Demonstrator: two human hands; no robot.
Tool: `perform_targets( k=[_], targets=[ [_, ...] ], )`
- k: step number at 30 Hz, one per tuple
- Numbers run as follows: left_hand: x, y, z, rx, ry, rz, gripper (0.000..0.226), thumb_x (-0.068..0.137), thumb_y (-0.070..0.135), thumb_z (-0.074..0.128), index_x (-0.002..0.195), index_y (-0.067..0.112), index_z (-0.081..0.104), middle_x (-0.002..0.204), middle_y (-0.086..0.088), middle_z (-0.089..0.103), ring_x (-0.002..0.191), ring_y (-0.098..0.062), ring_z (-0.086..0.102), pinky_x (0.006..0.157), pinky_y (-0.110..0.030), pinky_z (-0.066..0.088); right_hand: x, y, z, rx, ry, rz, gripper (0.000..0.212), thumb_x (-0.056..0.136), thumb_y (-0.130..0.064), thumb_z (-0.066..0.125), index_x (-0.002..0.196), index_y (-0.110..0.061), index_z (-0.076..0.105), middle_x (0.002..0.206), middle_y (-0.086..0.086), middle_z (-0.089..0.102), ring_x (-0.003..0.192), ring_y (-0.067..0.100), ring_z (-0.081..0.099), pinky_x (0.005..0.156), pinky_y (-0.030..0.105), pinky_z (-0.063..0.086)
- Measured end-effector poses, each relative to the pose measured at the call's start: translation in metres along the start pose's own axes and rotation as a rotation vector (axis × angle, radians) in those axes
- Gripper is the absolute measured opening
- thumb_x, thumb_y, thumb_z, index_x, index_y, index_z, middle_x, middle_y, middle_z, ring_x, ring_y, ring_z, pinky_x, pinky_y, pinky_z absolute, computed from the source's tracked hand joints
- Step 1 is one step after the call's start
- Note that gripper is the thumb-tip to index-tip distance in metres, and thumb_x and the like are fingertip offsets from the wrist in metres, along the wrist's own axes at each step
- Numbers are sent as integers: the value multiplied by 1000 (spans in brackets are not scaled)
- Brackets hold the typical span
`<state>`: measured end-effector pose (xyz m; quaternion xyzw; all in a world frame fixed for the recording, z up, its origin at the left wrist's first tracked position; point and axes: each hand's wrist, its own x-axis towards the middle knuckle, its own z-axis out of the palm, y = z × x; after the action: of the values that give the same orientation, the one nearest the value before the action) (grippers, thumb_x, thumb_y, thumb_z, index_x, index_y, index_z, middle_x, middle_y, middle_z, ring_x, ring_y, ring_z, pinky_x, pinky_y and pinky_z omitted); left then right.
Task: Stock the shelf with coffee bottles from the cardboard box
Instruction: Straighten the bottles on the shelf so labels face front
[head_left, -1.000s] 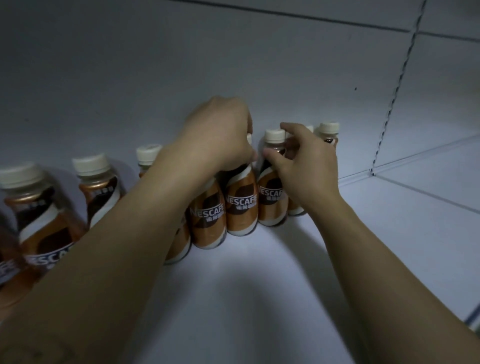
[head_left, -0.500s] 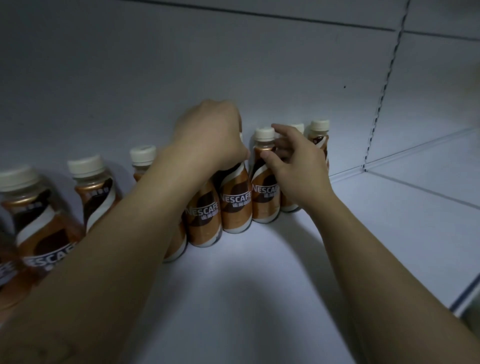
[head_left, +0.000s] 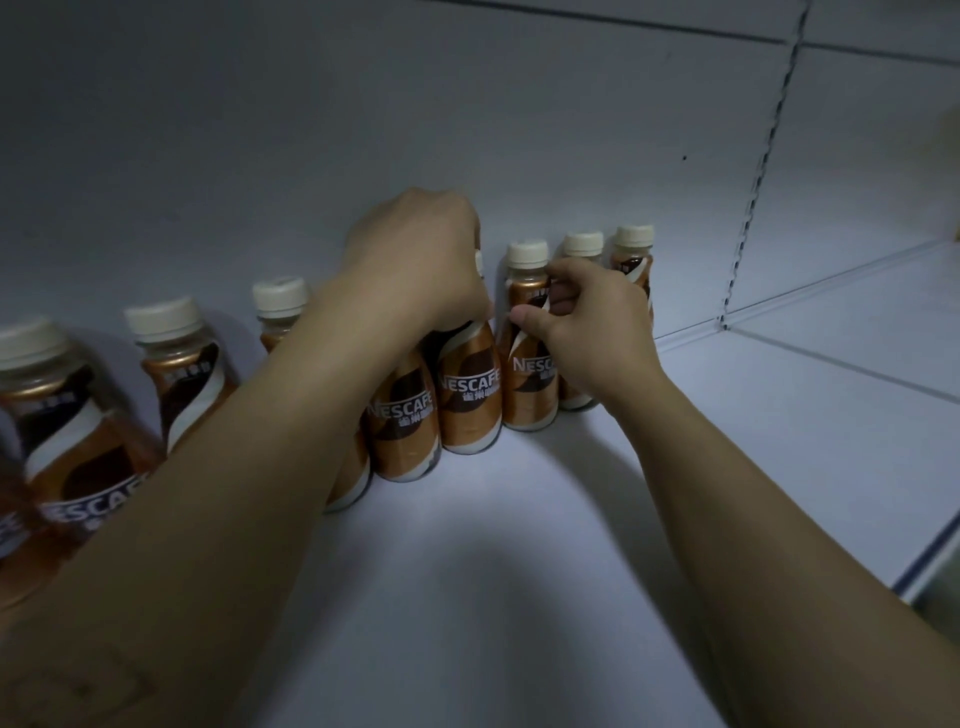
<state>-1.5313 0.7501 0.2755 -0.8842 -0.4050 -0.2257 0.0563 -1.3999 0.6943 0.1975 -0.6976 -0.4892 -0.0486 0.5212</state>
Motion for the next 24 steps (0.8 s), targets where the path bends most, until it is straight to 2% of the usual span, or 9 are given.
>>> perform_targets(
  k=[4,7,14,18,21,24],
  targets=[
    [-1,0,-1,3,-11,-10,42,66,37,82,100,17,66,87,-5,63,75,-25,59,57,-32,44,-1,-1,-1,21,-34,-3,52,79,-29,76,126,-19,59,106,-4,68,95,12,63,90,37,53],
    [-2,0,-3,-7,-7,-13,46,65,39,83,102,17,66,88,-5,64,76,-24,59,57,-33,43,-2,0,-1,38,-55,7,53,80,-27,75,129,-19,56,111,-2,68,98,12,63,92,39,52],
    [-3,0,-2,-62,-3,-38,48,64,43,83,100,14,68,88,-6,66,78,-25,62,67,-35,52,-7,2,4,39,10,0,52,82,-30,73,130,-21,56,113,-4,68,102,12,63,91,35,51],
    [-3,0,-3,-66,2,-42,46,64,42,83,97,13,68,84,-6,66,74,-23,61,61,-34,48,-8,2,7,30,45,-22,52,82,-33,73,130,-21,56,113,-3,69,102,12,63,88,32,51],
    [-4,1,-3,-74,4,-55,49,63,43,83,98,13,68,84,-6,66,75,-24,61,63,-34,51,-8,1,7,10,49,-40,52,82,-34,72,130,-21,56,113,-3,69,101,11,63,85,28,49],
    [-4,1,-3,-66,10,-61,52,61,46,83,98,12,67,83,-7,65,75,-24,61,62,-34,49,-7,1,5,24,35,-31,54,81,-34,73,131,-20,56,115,-2,69,101,11,64,88,30,51]
  ],
)
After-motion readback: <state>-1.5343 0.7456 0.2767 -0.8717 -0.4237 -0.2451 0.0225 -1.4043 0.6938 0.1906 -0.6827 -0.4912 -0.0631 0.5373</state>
